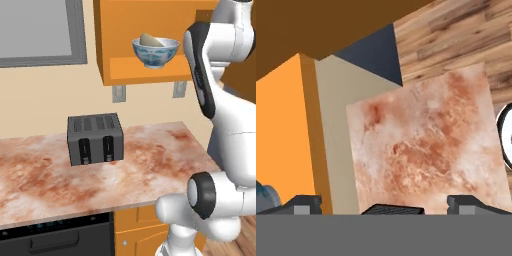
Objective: Pick up the bowls on the counter and stack them on top of one another in the open cabinet. Place the smaller bowl on top of the larger bowl.
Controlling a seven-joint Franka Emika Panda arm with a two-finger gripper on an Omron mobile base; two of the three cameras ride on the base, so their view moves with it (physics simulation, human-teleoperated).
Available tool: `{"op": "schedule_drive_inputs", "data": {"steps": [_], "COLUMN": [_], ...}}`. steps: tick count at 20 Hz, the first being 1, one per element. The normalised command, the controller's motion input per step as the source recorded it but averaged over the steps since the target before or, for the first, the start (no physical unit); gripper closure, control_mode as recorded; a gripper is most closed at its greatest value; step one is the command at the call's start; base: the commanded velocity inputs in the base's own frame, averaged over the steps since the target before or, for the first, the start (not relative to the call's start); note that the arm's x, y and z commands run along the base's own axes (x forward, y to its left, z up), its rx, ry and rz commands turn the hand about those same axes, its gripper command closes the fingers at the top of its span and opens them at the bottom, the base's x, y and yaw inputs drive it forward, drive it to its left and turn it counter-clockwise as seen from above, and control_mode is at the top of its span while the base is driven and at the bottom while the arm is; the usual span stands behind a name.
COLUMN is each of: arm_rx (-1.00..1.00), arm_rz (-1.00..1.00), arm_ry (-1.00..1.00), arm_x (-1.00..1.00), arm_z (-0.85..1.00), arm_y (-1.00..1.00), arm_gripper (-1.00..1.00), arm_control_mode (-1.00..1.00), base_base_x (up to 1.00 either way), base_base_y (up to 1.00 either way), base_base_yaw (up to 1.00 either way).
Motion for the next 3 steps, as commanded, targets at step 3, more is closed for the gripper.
{"op": "schedule_drive_inputs", "data": {"steps": [3], "arm_rx": [0.00], "arm_rz": [0.00], "arm_ry": [-0.24], "arm_x": [-0.58], "arm_z": [-0.07], "arm_y": [-0.04], "arm_gripper": [-1.00], "arm_control_mode": [-1.00], "base_base_x": [0.00], "base_base_y": [0.00], "base_base_yaw": [0.00]}}
